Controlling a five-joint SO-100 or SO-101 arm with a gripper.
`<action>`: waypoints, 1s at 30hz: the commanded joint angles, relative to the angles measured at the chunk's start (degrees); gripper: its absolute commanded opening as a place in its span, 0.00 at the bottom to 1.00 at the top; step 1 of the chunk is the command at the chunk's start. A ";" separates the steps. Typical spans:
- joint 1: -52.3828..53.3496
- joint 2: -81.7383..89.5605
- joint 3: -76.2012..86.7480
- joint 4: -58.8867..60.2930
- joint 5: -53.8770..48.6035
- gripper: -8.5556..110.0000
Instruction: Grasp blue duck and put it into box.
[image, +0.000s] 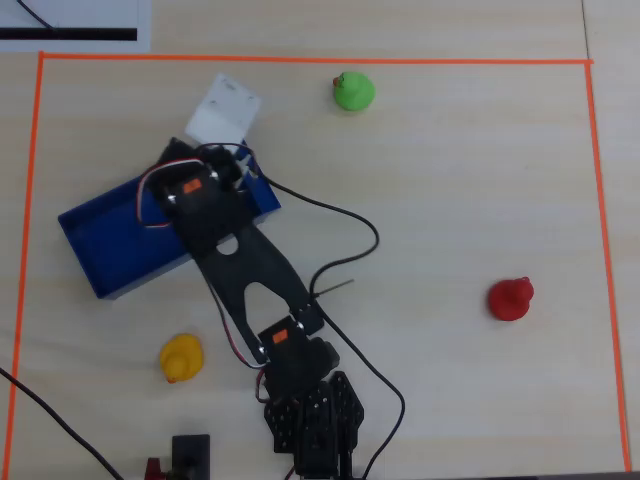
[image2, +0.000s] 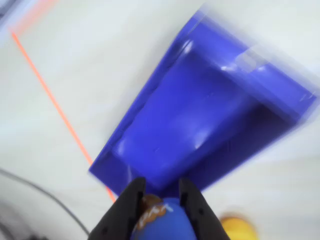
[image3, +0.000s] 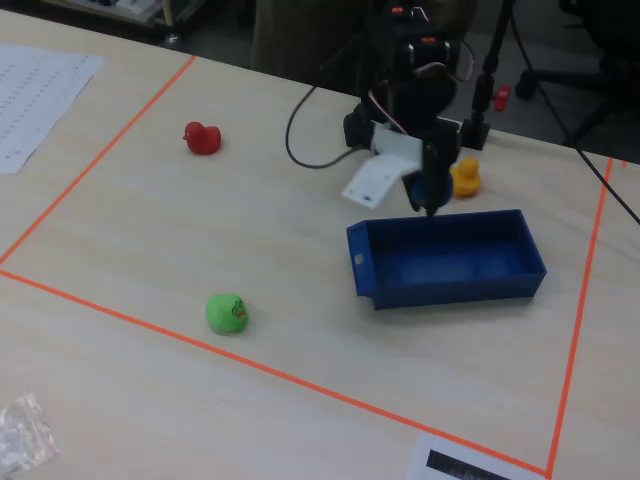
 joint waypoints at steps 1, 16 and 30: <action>-6.33 -7.29 -8.61 -0.53 2.37 0.07; -1.14 -6.06 3.08 -5.54 -4.57 0.30; 35.60 71.37 71.81 -42.01 -31.29 0.07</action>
